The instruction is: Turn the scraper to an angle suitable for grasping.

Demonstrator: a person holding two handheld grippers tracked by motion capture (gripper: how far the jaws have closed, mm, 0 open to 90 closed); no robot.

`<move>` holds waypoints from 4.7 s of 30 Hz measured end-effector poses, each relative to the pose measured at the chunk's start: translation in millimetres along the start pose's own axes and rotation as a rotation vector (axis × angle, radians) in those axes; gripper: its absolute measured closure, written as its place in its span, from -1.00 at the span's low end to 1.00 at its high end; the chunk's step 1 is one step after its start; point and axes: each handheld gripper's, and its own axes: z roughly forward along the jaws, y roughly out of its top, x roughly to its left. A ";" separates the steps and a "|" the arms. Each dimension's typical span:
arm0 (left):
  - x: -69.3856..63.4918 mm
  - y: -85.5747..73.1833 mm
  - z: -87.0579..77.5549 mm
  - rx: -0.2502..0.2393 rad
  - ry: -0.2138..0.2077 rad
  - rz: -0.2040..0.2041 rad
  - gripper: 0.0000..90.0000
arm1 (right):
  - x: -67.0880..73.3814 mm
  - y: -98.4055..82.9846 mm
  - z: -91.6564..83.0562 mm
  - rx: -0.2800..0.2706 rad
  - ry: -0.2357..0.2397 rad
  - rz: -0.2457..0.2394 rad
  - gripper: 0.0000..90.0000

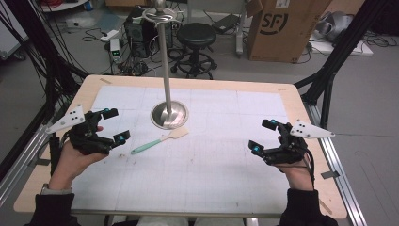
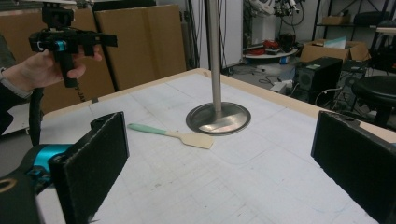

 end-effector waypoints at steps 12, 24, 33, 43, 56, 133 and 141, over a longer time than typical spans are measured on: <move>2.6 -11.1 9.5 0.073 0.073 -0.031 0.60 | -1.4 -5.0 -1.4 0.015 -0.005 0.021 -0.93; 7.2 -34.7 49.8 0.262 0.124 0.004 1.00 | -2.7 -8.3 -6.5 0.056 -0.070 0.024 -0.91; 15.5 -53.5 86.1 0.384 0.102 -0.032 1.00 | 1.8 -7.5 -0.7 0.087 -0.061 0.011 -0.91; 19.0 -63.7 120.9 0.476 0.107 -0.060 1.00 | -0.6 -7.9 1.8 0.081 -0.070 0.006 -0.91; 35.2 -80.7 155.4 0.618 0.174 -0.131 0.99 | -0.1 -9.9 6.2 0.099 -0.051 0.007 -0.91; -27.4 -95.3 113.2 0.578 0.090 -0.011 1.00 | -12.9 -16.3 15.7 0.107 0.011 0.071 -0.91; -45.9 -94.8 150.4 0.556 0.055 0.007 1.00 | -12.5 -15.1 9.1 0.089 0.012 0.075 -0.91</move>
